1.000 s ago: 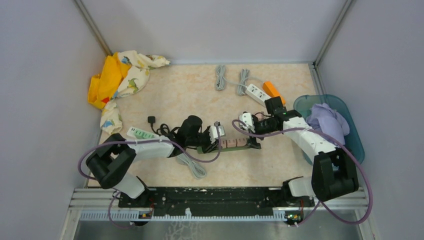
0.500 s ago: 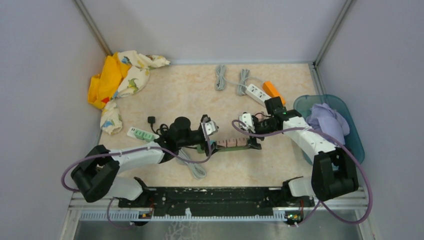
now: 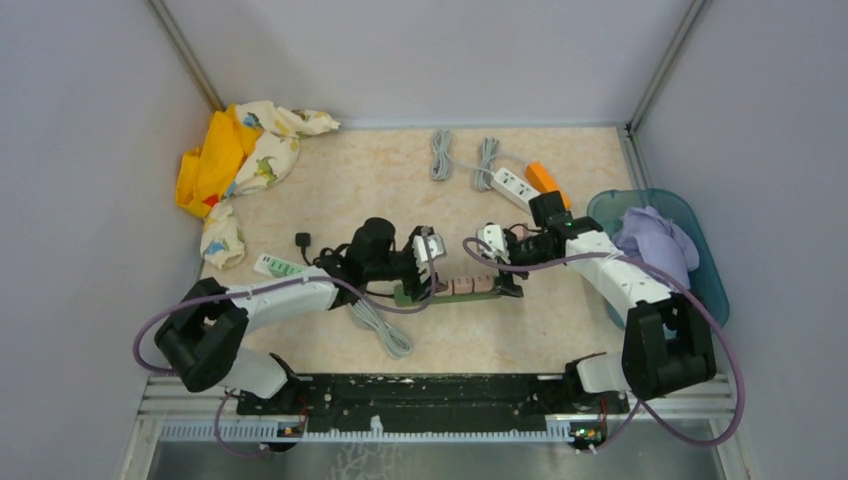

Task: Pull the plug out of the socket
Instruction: Remove the plug from the socket.

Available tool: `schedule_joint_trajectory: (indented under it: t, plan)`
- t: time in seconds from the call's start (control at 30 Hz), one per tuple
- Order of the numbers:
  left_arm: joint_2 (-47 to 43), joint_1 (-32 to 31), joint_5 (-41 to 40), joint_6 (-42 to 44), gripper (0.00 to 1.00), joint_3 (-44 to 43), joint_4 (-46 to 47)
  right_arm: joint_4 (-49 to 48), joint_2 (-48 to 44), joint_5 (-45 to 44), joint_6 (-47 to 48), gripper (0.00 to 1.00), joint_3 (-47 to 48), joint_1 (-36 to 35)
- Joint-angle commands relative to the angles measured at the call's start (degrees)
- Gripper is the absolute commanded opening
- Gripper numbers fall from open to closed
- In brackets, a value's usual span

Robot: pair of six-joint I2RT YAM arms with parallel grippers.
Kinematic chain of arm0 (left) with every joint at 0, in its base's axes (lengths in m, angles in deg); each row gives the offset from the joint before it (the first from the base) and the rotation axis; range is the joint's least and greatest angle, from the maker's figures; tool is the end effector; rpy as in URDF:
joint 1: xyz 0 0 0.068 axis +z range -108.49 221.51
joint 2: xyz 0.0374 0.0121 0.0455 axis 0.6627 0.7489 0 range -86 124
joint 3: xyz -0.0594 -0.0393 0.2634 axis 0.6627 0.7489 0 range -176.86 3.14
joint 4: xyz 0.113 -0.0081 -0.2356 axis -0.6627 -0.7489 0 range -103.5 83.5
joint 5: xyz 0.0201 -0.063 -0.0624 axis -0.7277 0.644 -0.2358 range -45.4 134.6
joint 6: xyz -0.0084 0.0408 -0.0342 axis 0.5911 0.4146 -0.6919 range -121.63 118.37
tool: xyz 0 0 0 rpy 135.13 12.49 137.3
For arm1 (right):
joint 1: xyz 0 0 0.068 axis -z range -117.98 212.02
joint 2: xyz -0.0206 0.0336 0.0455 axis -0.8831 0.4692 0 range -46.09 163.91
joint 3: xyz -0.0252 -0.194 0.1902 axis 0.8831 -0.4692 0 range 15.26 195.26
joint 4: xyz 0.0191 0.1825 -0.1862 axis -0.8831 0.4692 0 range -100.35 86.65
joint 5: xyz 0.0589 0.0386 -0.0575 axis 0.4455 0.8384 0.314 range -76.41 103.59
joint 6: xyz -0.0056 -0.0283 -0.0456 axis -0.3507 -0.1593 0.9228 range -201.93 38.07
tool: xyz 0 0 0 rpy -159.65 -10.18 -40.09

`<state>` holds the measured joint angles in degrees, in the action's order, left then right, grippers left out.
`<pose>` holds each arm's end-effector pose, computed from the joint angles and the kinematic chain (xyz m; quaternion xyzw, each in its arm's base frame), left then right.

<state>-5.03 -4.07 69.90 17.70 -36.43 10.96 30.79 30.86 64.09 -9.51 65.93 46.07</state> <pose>0.1984 -0.2242 0.2142 0.5397 0.6262 -0.2995 0.4763 0.2267 0.0934 0.2269 -0.6780 0.5779 0.2848 0.3539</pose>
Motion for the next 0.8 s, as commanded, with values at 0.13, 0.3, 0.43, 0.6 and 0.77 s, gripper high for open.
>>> schedule_joint_trajectory:
  t: [0.13, 0.3, 0.43, 0.6, 0.77]
  plan:
    - [9.2, -1.7, 4.0, 6.9, 0.74, -9.8, -12.2, -0.1, 0.4, 0.9, 0.6, 0.89, 2.4, 0.0]
    - [13.2, -1.6, 3.5, 7.4, 0.65, -13.0, -15.7, -0.8, 0.6, 0.3, -0.1, 0.89, 2.3, 0.0]
    - [13.9, -1.7, 4.1, 7.4, 0.57, -13.0, -15.9, -1.8, 1.3, -0.2, -1.1, 0.89, 2.1, 0.0]
    - [14.3, -1.7, 5.7, 7.0, 0.37, -12.5, -15.4, -4.8, 2.8, -0.5, -4.5, 0.87, 1.8, 0.1]
    - [14.5, -1.7, 5.8, 7.0, 0.14, -11.9, -15.0, -7.5, 4.2, -0.6, -6.3, 0.79, 1.0, -0.7]
